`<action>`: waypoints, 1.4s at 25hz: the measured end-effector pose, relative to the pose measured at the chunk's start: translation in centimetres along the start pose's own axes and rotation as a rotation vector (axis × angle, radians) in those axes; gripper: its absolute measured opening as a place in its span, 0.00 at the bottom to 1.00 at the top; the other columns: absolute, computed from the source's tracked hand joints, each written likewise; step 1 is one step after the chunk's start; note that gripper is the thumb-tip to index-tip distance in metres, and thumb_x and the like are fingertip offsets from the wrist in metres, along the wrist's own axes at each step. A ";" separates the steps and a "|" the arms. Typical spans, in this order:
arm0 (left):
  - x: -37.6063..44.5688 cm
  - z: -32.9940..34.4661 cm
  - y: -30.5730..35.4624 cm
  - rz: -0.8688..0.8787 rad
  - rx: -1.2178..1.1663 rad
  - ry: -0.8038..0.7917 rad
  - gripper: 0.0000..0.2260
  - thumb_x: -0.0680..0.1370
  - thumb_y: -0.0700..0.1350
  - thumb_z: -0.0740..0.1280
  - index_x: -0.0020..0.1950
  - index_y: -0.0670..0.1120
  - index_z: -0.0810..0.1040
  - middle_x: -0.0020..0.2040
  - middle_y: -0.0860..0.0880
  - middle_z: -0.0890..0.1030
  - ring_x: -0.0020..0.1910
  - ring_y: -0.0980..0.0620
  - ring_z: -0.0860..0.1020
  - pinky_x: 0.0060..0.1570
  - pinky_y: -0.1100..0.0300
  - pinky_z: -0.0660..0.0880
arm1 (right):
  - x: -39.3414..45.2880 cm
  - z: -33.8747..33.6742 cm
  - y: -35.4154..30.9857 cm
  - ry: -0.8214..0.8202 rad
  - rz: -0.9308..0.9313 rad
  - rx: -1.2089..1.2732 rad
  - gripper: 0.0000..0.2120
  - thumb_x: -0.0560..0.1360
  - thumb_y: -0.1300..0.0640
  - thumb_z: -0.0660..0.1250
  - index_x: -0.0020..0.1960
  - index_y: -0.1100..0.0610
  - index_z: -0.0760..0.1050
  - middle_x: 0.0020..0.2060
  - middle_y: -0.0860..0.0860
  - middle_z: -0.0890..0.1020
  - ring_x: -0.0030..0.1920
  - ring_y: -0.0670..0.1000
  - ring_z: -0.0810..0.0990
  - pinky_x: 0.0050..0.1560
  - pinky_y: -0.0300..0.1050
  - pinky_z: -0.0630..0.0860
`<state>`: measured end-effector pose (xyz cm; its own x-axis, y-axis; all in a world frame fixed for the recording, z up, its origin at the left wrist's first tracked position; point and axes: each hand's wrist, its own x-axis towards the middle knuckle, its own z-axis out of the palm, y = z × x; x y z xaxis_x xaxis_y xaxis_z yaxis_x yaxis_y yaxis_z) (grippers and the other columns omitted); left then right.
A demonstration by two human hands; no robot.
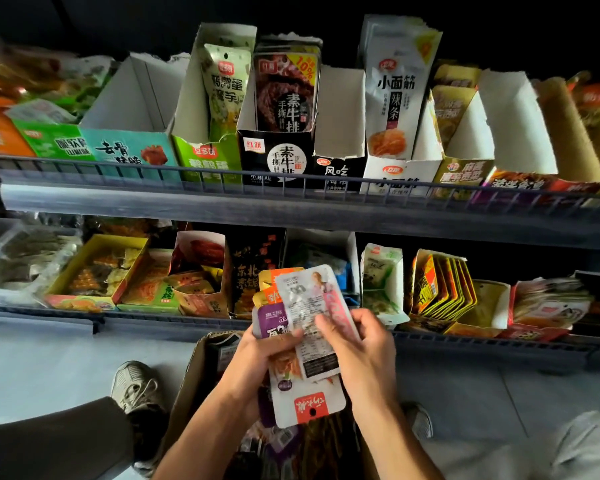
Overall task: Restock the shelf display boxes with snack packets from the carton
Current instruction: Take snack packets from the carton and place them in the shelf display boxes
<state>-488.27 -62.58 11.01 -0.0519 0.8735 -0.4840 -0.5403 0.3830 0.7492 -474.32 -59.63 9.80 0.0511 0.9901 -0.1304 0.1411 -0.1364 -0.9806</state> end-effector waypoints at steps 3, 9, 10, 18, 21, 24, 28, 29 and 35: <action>0.4 0.6 1.0 0.034 -0.025 0.034 0.14 0.74 0.33 0.69 0.60 0.38 0.76 0.49 0.35 0.84 0.41 0.37 0.85 0.38 0.47 0.82 | 1.0 -1.6 -1.1 0.137 -0.062 0.207 0.07 0.72 0.58 0.75 0.46 0.56 0.78 0.40 0.50 0.86 0.40 0.53 0.86 0.42 0.61 0.83; 1.4 6.8 5.0 0.187 -0.003 -0.023 0.11 0.77 0.36 0.66 0.58 0.42 0.79 0.51 0.37 0.85 0.43 0.39 0.85 0.40 0.48 0.82 | 1.9 -2.4 -6.1 0.041 -0.513 -0.124 0.09 0.77 0.56 0.70 0.44 0.48 0.70 0.54 0.40 0.79 0.55 0.45 0.81 0.44 0.50 0.83; 1.4 8.0 5.7 0.216 0.008 -0.062 0.11 0.77 0.35 0.65 0.58 0.42 0.80 0.51 0.37 0.85 0.43 0.40 0.84 0.41 0.49 0.82 | 1.8 -2.8 -7.1 -0.011 -0.548 -0.150 0.08 0.76 0.53 0.70 0.45 0.49 0.70 0.60 0.40 0.75 0.62 0.44 0.77 0.53 0.49 0.82; 1.3 15.9 10.4 0.271 0.170 -0.276 0.10 0.76 0.37 0.64 0.55 0.42 0.81 0.46 0.40 0.86 0.39 0.43 0.86 0.33 0.52 0.82 | 5.6 -12.1 -13.6 -0.081 -0.256 0.107 0.27 0.71 0.60 0.76 0.65 0.44 0.71 0.56 0.45 0.83 0.52 0.42 0.83 0.45 0.41 0.82; 1.9 18.9 11.5 0.248 0.199 -0.321 0.12 0.76 0.39 0.66 0.60 0.41 0.79 0.50 0.37 0.85 0.44 0.38 0.85 0.42 0.45 0.83 | 7.3 -15.6 -14.9 -0.057 -0.151 0.259 0.30 0.70 0.68 0.74 0.67 0.47 0.70 0.51 0.52 0.86 0.49 0.51 0.86 0.47 0.49 0.82; 2.9 21.2 11.6 0.234 0.238 -0.315 0.15 0.75 0.41 0.68 0.62 0.42 0.78 0.50 0.38 0.85 0.46 0.36 0.85 0.46 0.43 0.82 | 8.3 -18.1 -15.2 0.029 -0.130 0.278 0.28 0.70 0.66 0.75 0.65 0.48 0.71 0.49 0.51 0.87 0.49 0.51 0.86 0.50 0.52 0.81; 4.1 23.9 10.3 0.206 0.251 -0.352 0.11 0.76 0.40 0.68 0.59 0.43 0.79 0.49 0.39 0.86 0.45 0.38 0.85 0.41 0.47 0.82 | 9.1 -20.8 -14.6 0.060 -0.048 0.362 0.18 0.71 0.58 0.74 0.59 0.54 0.78 0.49 0.54 0.87 0.52 0.55 0.86 0.58 0.58 0.79; 4.4 24.5 9.8 0.195 0.250 -0.355 0.11 0.77 0.40 0.67 0.59 0.43 0.79 0.49 0.39 0.86 0.44 0.38 0.85 0.40 0.48 0.82 | 9.2 -21.4 -14.5 0.052 -0.022 0.338 0.15 0.71 0.59 0.73 0.57 0.56 0.79 0.48 0.55 0.87 0.52 0.56 0.85 0.59 0.59 0.78; 7.0 27.3 9.4 0.159 0.198 -0.300 0.14 0.77 0.43 0.69 0.62 0.45 0.76 0.49 0.40 0.86 0.46 0.37 0.85 0.48 0.39 0.81 | 14.1 -31.5 -18.8 0.340 -0.241 0.321 0.11 0.74 0.68 0.68 0.52 0.55 0.78 0.44 0.50 0.87 0.44 0.52 0.86 0.43 0.46 0.80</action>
<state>-470.81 -44.69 27.06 0.1415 0.9645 -0.2228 -0.3714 0.2603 0.8912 -445.13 -44.06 31.01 0.3803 0.9186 0.1073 -0.1186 0.1635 -0.9794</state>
